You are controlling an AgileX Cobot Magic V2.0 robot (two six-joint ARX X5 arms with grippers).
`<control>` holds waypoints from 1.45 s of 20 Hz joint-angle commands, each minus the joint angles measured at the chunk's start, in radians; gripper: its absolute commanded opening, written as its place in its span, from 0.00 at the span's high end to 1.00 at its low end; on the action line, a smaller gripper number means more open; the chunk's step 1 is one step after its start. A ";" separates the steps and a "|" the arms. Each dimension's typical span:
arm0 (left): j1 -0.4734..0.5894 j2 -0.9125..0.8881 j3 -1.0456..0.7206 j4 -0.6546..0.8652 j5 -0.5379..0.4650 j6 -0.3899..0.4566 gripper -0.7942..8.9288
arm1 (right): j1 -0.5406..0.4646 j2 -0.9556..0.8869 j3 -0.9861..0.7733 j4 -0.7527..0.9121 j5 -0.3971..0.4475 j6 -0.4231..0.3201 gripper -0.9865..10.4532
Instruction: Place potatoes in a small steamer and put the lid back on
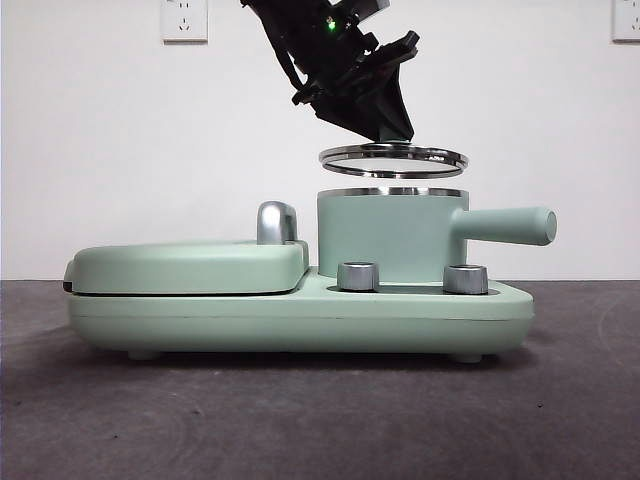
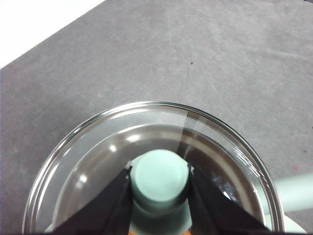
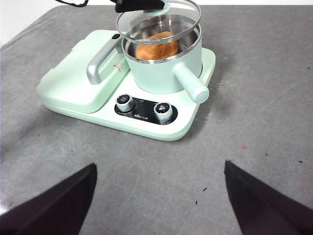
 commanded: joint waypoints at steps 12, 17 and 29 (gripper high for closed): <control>-0.012 0.027 0.030 -0.039 0.048 0.116 0.90 | 0.005 0.002 0.006 0.010 -0.001 0.038 0.55; -0.012 0.047 0.030 -0.031 0.048 0.124 0.90 | 0.005 0.002 0.006 0.010 -0.001 0.046 0.55; 0.046 0.062 0.030 -0.008 0.135 0.116 0.90 | 0.005 0.002 0.006 0.010 0.000 0.060 0.55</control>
